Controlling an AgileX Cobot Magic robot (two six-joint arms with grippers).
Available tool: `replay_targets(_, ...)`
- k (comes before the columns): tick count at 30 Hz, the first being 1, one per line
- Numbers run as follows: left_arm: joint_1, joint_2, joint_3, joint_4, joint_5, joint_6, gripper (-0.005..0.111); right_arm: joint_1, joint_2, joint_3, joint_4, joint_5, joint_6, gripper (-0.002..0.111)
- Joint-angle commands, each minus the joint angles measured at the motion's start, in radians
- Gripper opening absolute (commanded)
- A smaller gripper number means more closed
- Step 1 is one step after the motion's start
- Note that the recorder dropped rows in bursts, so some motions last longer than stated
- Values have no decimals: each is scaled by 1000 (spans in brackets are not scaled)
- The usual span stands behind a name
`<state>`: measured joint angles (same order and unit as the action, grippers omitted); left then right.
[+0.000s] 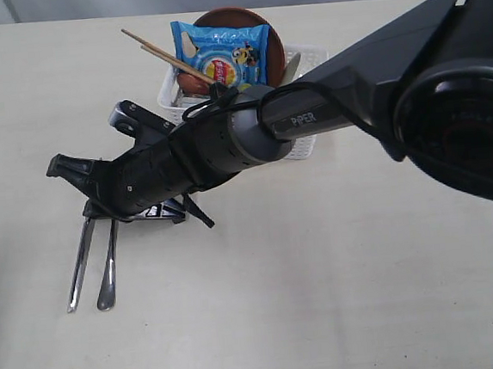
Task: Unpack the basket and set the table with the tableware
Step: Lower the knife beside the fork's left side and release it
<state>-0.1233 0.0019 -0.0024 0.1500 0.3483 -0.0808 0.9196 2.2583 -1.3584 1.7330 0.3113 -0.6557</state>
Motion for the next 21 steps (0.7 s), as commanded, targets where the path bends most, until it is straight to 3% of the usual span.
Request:
replay_targets(1,-5,-2,2,-2,-1,-2,0,1,6,-1,-4,2,-23,0)
replay_targets(13,-5,-2,2,-2,-1,-2,0,1,6,-1,-4,4,-24,1)
replay_targets(17,-5,-2,2,-2,-1,-2,0,1,6,-1,-4,4,-24,19)
replay_targets(21,-5,-2,2,-2,-1,-2,0,1,6,-1,-4,0,-24,26)
